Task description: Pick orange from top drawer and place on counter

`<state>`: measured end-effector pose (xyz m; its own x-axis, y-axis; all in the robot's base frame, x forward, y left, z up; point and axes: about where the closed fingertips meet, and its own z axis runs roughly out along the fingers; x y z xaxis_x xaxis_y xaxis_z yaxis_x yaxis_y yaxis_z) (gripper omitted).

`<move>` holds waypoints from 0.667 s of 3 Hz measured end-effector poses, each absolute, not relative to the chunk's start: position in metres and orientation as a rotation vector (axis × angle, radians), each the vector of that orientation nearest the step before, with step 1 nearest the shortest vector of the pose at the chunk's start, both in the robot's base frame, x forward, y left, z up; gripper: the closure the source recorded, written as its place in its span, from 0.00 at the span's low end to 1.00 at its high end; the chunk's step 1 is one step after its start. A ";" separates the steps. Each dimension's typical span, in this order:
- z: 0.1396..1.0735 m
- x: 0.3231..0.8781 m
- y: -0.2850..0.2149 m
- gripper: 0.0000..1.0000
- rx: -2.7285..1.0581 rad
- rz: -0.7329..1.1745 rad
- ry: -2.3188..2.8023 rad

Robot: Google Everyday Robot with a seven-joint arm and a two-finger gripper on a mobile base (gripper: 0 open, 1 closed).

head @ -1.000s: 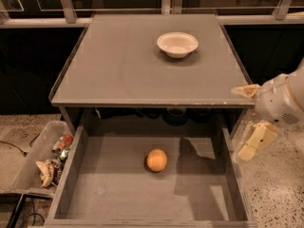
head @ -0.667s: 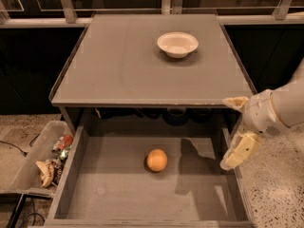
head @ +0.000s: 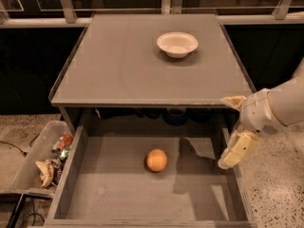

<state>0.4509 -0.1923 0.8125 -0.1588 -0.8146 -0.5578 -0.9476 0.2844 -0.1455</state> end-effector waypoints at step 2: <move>0.753 0.434 -0.147 0.00 -1.589 0.455 2.025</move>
Offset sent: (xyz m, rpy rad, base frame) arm -0.0287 0.0743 -0.1035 0.0969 0.1369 0.0598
